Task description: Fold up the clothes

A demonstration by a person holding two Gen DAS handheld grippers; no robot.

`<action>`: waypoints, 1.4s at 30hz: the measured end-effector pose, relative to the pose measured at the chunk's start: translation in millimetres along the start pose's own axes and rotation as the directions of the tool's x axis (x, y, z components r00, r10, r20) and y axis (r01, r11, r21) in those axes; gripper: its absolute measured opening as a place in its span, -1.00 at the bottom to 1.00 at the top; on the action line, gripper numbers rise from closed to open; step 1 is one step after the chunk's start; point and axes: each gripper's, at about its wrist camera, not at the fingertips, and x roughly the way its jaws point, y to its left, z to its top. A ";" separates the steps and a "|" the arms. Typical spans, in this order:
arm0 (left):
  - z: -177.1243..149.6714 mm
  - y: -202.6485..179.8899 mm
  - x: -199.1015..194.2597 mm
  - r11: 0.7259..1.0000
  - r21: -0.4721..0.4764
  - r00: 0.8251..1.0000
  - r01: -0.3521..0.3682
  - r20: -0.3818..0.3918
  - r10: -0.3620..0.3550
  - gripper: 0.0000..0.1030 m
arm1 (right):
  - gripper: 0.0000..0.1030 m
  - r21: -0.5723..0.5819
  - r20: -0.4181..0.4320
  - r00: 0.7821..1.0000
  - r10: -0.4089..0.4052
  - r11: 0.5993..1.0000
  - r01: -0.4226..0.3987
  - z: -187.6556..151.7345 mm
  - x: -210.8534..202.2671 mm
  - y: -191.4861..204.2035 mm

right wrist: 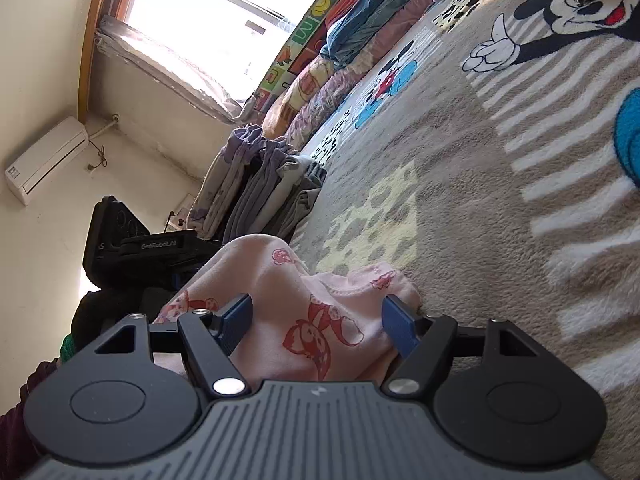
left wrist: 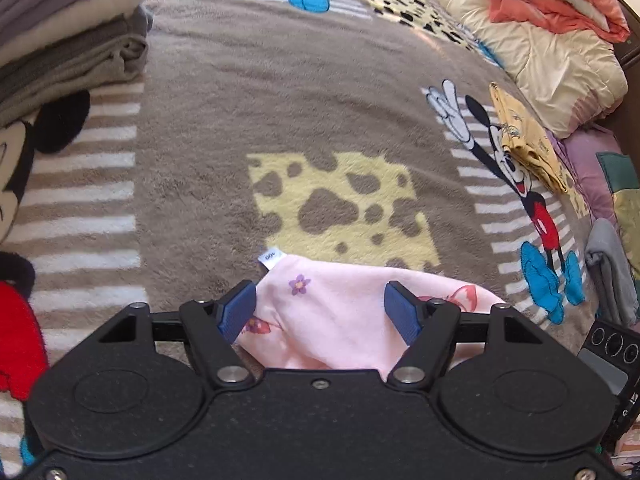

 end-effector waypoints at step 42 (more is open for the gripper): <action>-242.0 -125.4 -181.9 0.913 0.322 0.731 -0.250 0.682 -0.040 -0.97 | -0.86 -0.775 0.321 0.947 -0.021 0.569 0.275 -100.3 -158.1 179.0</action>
